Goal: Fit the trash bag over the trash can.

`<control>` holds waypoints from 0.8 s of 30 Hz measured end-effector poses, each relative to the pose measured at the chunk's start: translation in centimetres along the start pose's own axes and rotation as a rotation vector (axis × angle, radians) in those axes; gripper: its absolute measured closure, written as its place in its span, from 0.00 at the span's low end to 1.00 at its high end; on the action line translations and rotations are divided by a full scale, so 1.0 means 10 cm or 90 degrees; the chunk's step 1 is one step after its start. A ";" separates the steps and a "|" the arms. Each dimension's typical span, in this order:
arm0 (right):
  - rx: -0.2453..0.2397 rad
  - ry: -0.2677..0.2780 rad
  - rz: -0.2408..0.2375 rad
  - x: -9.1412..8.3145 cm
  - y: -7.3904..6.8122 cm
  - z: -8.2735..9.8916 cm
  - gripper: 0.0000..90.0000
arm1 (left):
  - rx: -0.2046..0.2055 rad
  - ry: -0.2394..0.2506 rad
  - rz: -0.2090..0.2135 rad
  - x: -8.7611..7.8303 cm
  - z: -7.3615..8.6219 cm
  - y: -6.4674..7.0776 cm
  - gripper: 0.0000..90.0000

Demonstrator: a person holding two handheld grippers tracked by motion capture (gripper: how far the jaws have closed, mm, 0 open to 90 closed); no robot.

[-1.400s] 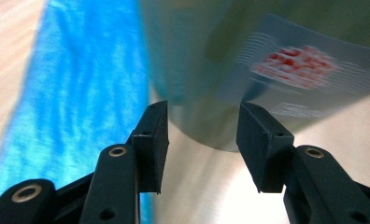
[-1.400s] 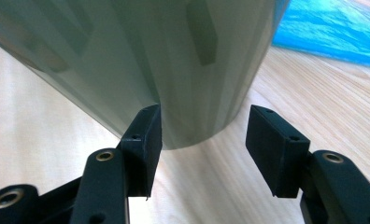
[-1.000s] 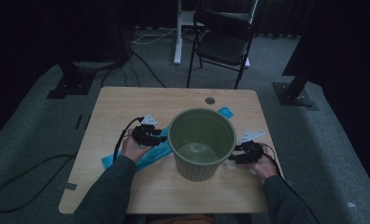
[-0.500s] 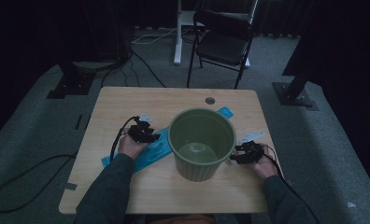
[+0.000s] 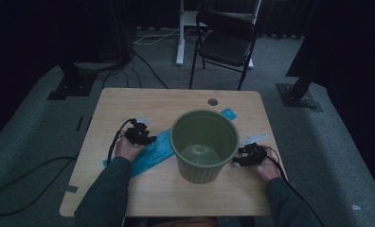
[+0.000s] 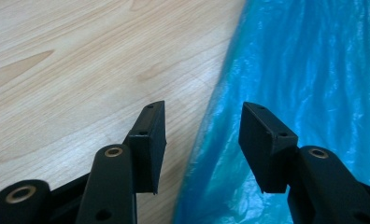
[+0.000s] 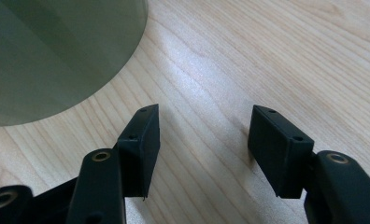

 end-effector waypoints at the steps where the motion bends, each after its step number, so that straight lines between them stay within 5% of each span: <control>1: -0.002 0.000 0.001 0.00 0.00 0.00 0.48 | -0.005 -0.004 0.002 0.00 0.00 -0.01 0.57; 7: 0.003 0.003 -0.001 0.00 0.01 0.01 0.47 | -0.012 -0.020 0.006 0.05 0.00 -0.06 0.54; 14: 0.005 0.004 -0.004 -0.01 0.01 0.01 0.47 | 0.001 -0.028 0.036 0.09 0.00 0.05 0.54; 24: 0.001 0.003 -0.003 -0.01 -0.02 0.02 0.46 | 0.059 -0.044 0.054 0.16 0.00 0.33 0.48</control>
Point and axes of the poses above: each handheld gripper's, and its own axes: x roughly forward along the jaws, z roughly out of its underside, y roughly to its right, the point moved 5 cm from there along x, roughly forward along the jaws, and after that the axes turned 6 degrees about z, right-handed, at the moved point
